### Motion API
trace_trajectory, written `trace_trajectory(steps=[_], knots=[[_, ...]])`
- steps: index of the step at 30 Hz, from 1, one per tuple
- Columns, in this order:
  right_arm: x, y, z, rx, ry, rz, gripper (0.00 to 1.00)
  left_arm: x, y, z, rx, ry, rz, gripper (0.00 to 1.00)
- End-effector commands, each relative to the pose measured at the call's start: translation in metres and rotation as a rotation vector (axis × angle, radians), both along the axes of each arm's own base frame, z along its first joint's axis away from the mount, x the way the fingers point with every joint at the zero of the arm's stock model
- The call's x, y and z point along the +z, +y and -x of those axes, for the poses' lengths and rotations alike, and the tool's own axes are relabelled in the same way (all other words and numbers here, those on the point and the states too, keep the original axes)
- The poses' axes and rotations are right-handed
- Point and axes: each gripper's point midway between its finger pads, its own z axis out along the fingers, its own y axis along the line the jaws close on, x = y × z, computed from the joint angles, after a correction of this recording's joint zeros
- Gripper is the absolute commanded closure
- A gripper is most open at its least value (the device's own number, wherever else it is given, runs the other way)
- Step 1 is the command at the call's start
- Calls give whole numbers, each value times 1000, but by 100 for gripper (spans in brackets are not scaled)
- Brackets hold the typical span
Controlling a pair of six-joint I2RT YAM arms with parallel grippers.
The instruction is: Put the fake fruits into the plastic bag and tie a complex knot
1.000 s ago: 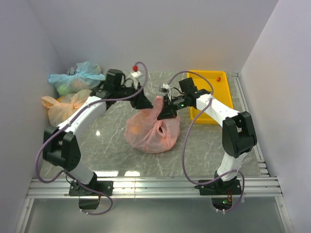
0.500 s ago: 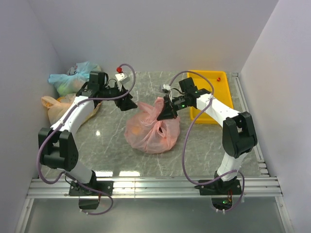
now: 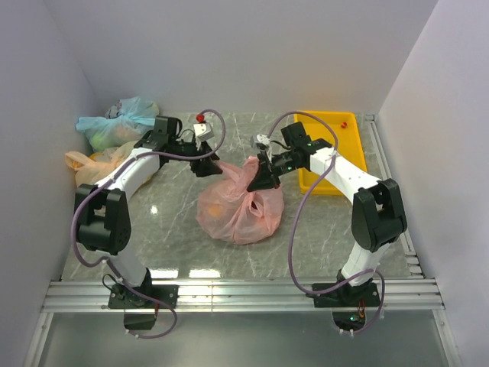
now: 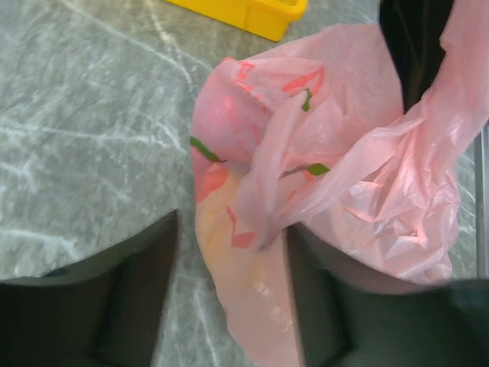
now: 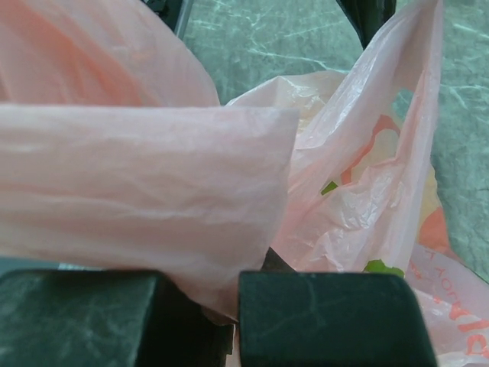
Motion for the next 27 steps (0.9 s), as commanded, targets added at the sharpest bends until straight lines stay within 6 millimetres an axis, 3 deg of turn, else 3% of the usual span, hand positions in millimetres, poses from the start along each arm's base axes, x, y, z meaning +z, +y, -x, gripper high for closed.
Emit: trace_trajectory(steps=[1,2,3,4,7,12,14,16,17,19,22,27], knots=[[31,6,-1,24,-92,-59,100,30,-16,6,-109,-60,77,42],[29,6,-2,8,-80,-47,100,32,-17,9,-121,-51,79,63],[27,6,-5,-3,-76,-39,100,41,-17,12,-135,-59,87,71],[28,7,-10,-13,-92,-43,100,43,-16,21,-146,-20,88,87],[20,10,-22,-85,-54,-8,100,63,-13,35,-140,12,90,100],[11,15,-43,-292,79,58,100,106,-13,58,-58,137,135,99],[11,18,-48,-370,139,52,100,107,-17,66,2,250,137,99],[14,19,-56,-442,138,46,100,101,-31,85,39,355,119,99],[10,18,-55,-480,182,56,100,96,-35,82,79,336,96,99],[8,18,-58,-538,187,48,100,88,-52,104,104,416,100,99],[19,18,-63,-625,218,3,100,75,-68,111,216,443,168,99],[17,12,-75,-804,351,-15,100,16,-101,119,339,391,37,99]])
